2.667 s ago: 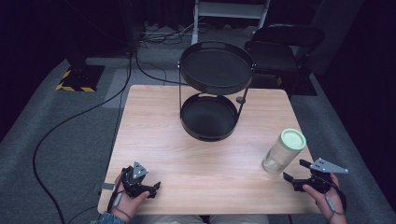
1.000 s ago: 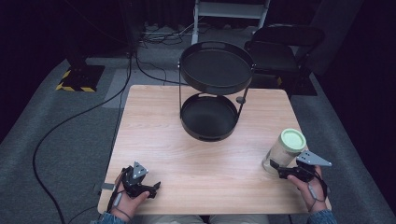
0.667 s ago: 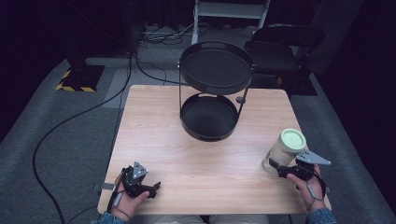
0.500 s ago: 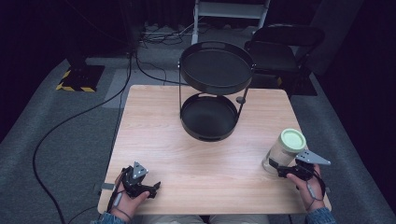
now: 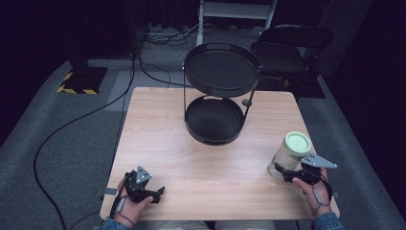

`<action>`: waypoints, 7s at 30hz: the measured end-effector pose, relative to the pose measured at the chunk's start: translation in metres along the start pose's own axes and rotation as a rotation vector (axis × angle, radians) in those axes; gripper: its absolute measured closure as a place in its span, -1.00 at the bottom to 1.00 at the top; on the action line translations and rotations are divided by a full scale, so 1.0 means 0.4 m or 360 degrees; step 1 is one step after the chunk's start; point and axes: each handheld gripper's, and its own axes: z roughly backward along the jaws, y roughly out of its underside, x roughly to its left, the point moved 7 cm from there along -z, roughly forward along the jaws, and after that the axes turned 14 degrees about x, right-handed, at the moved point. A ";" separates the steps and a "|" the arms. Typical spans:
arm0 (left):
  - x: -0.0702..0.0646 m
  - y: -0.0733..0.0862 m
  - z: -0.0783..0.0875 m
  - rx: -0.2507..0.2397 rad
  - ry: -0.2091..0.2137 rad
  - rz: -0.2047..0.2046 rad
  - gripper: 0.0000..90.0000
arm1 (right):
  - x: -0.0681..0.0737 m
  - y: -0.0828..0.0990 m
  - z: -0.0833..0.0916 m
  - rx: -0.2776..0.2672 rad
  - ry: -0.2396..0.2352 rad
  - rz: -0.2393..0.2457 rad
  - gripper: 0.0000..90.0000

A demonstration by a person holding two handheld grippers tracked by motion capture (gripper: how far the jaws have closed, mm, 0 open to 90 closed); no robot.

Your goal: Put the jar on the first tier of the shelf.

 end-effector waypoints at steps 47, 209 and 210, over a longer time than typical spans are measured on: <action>0.003 -0.004 -0.003 -0.0004 -0.0008 0.0005 -1.00 | 0.059 -0.314 -0.121 -0.0090 -0.0128 0.0180 -0.74; 0.005 -0.006 -0.003 0.0000 -0.0002 -0.0006 -1.00 | 0.134 -0.404 -0.274 -0.0008 -0.0256 0.0137 -0.92; 0.005 -0.006 -0.004 0.0000 -0.0001 -0.0006 -1.00 | 0.134 -0.404 -0.268 -0.0010 -0.0256 0.0135 -0.92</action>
